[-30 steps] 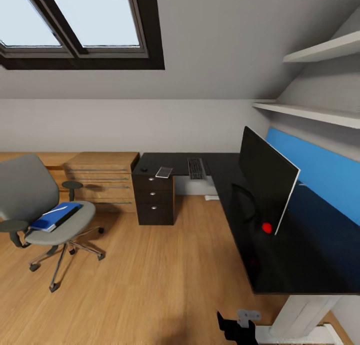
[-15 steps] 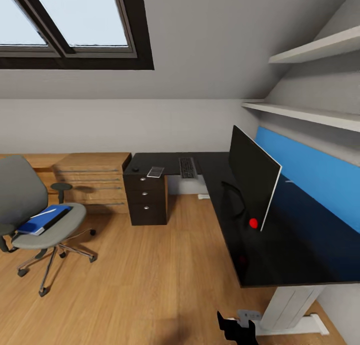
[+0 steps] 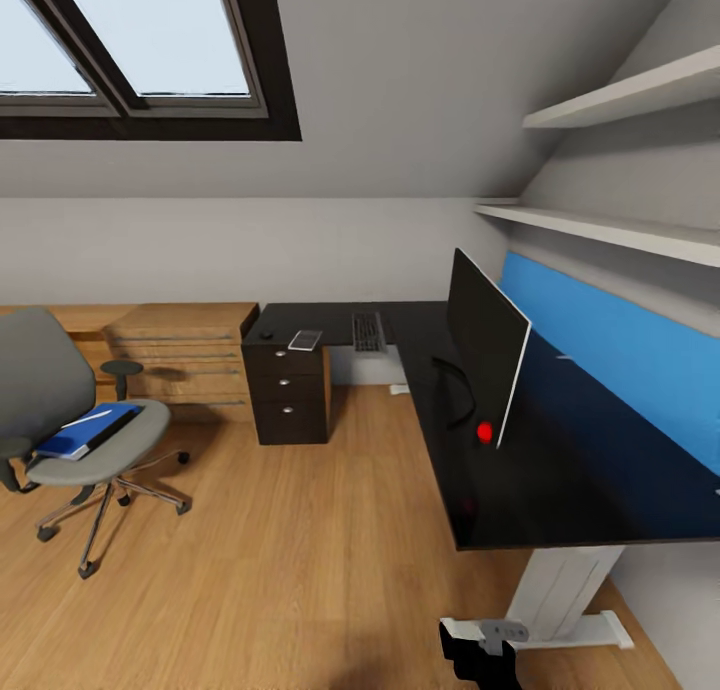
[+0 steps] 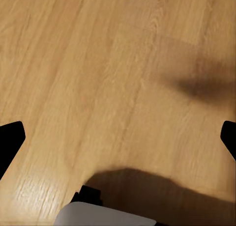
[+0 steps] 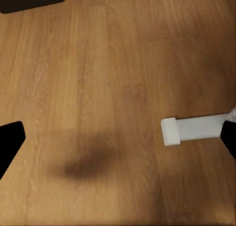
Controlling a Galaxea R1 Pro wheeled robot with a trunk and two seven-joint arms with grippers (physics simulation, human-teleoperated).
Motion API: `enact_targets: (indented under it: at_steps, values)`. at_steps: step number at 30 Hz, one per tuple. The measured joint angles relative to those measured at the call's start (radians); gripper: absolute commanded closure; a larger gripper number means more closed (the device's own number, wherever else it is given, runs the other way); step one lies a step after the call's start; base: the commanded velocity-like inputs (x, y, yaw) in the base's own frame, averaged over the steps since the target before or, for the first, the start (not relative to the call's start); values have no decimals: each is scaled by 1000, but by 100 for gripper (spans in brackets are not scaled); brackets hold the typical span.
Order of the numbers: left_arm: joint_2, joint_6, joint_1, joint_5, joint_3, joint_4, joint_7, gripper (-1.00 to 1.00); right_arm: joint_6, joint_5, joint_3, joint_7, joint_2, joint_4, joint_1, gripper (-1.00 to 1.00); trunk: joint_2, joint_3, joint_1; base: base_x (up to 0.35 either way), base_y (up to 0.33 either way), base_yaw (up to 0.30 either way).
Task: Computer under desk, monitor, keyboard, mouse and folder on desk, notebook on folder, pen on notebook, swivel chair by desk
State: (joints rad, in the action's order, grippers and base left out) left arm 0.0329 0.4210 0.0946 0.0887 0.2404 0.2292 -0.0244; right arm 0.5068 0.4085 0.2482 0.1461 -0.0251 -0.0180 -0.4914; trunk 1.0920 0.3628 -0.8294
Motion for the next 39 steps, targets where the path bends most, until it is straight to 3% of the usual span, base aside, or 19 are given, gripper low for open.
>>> enact_targets:
  at_steps: [3, 9, 11, 13, 14, 17, 19, 30, 31, 33, 34, 36, 39]
  values:
    - [0, 0, 0, 0, 0, 0, 0, -100, -2, 7, -1, 0, 9, 0, 0, -100, 0, 0, 0, -19, -17, 0]
    - [-2, 0, 0, 2, 2, 0, -1, -100, -30, 68, -5, 0, 66, 0, 0, -100, 0, 0, 0, -5, -4, 0]
    - [-3, 0, 0, 3, 3, 0, -1, -100, -117, 141, -10, 6, 119, 2, 0, -100, 0, 0, 0, -1, 0, 0]
    - [-3, 0, 0, 3, 3, 0, -1, -100, -184, 168, -9, 26, 162, 5, 0, -100, 0, 0, 0, 0, 0, 0]
    - [-3, 0, 0, 3, 3, 0, -1, -100, -232, 184, -10, 67, 200, 12, 0, -100, 0, 0, 0, 0, 0, 0]
    - [-2, 1, 0, 3, 3, 0, -1, -100, -258, 191, -7, 121, 237, 17, 0, -100, 0, 0, 0, 0, 0, 0]
    - [-2, 1, 0, 3, 3, 0, -1, -100, -267, 194, -7, 158, 261, 19, 0, -100, 0, 0, 0, 0, 0, 0]
    - [-4, 1, 0, 3, 0, -1, -16, -100, -252, 215, -13, 474, 452, 20, 0, -100, 0, 0, 0, 0, 0, 0]
    - [-4, 2, 0, 3, 0, -2, -22, -100, -241, 238, -24, 513, 480, 20, 0, -100, 0, 0, 0, 0, 0, 0]
    - [-4, 2, 0, 3, 0, -2, -26, -100, -233, 269, -28, 547, 507, 20, 0, -100, 0, 0, 0, 0, 0, 0]
    - [-4, 2, 0, 3, 0, -3, -28, -100, -228, 305, -36, 574, 526, 21, 0, -100, 0, 0, 0, 0, 0, 0]
    - [-4, 2, 0, 3, 0, -3, -30, -100, -225, 336, -37, 595, 544, 22, 0, -100, 0, 0, 0, 0, 0, 0]
    - [-4, 2, 0, 4, 1, -3, -31, -100, -220, 384, -44, 626, 595, 27, 0, -100, 0, 0, 0, 0, 0, 0]
